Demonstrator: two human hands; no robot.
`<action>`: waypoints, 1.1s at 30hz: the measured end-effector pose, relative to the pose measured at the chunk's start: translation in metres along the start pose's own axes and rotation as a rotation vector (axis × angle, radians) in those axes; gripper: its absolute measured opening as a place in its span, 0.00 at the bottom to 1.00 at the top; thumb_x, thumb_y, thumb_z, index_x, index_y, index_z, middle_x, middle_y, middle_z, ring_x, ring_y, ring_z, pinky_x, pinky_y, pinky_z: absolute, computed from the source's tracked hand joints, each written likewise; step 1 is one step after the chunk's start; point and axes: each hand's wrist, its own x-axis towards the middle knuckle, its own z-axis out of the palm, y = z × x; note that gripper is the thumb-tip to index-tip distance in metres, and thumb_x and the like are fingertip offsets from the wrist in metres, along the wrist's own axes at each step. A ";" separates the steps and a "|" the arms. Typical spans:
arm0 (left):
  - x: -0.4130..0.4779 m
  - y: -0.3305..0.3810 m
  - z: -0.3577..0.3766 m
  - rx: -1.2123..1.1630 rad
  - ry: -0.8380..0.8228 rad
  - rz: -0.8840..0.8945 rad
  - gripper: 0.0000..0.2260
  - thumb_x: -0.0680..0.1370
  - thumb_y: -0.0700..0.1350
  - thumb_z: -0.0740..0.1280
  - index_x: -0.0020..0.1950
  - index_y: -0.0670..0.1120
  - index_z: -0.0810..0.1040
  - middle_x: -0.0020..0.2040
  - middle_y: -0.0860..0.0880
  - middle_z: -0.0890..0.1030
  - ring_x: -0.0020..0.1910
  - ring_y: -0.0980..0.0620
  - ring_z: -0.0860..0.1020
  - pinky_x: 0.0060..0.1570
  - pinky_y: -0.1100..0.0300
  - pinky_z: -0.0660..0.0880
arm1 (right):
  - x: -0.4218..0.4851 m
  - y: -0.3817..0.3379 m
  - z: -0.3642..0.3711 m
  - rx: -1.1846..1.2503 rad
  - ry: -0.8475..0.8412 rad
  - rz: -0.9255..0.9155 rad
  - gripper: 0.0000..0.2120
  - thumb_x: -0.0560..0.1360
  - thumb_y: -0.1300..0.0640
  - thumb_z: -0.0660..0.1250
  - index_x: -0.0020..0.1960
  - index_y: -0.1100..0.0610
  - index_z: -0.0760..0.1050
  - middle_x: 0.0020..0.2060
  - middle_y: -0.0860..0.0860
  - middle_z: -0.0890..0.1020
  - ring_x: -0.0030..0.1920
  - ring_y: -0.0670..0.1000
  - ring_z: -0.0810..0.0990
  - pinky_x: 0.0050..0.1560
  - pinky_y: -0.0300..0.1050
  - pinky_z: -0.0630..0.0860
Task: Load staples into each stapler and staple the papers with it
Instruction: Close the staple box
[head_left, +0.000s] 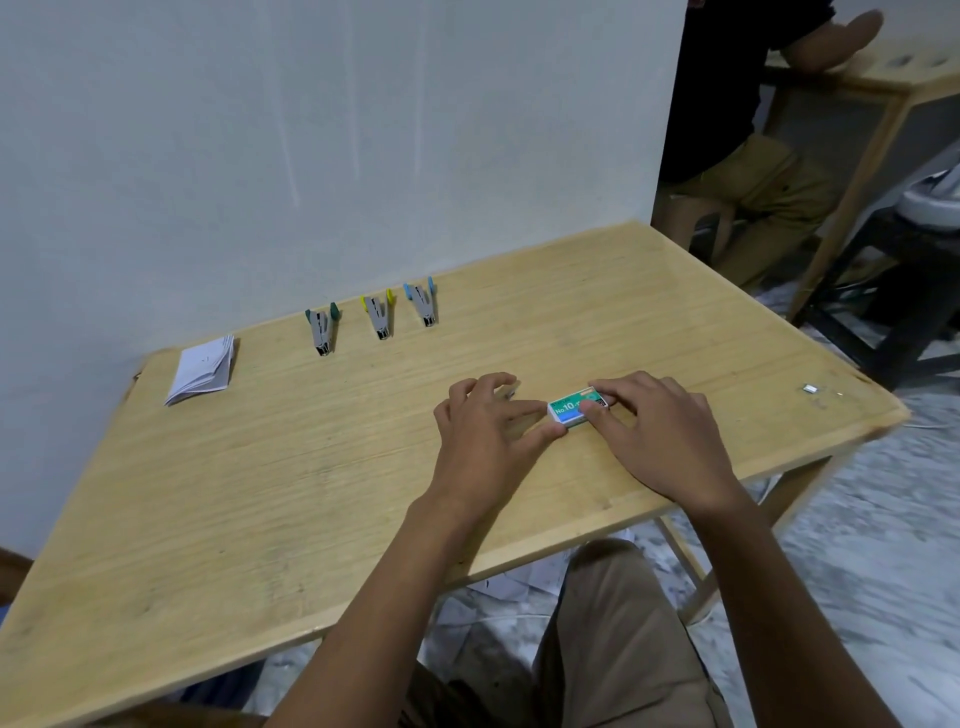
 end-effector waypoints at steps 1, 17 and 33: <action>0.000 0.000 0.000 -0.006 -0.003 -0.006 0.16 0.73 0.63 0.70 0.58 0.59 0.83 0.68 0.57 0.72 0.68 0.54 0.60 0.58 0.60 0.53 | 0.000 0.000 0.000 -0.003 0.000 -0.001 0.21 0.80 0.39 0.58 0.69 0.44 0.73 0.62 0.44 0.79 0.62 0.48 0.73 0.61 0.50 0.66; 0.007 -0.003 -0.008 -0.059 -0.040 -0.051 0.28 0.64 0.70 0.70 0.60 0.59 0.81 0.71 0.55 0.68 0.71 0.53 0.58 0.60 0.59 0.53 | 0.001 -0.001 0.001 0.022 0.002 -0.005 0.22 0.79 0.39 0.59 0.70 0.45 0.72 0.60 0.45 0.79 0.61 0.48 0.73 0.60 0.50 0.66; 0.002 -0.019 -0.013 -0.068 -0.086 0.107 0.13 0.81 0.44 0.65 0.63 0.45 0.81 0.68 0.47 0.78 0.71 0.54 0.71 0.69 0.61 0.67 | -0.005 -0.008 0.003 0.018 -0.026 -0.137 0.22 0.74 0.35 0.66 0.65 0.42 0.74 0.60 0.44 0.72 0.60 0.45 0.70 0.57 0.44 0.67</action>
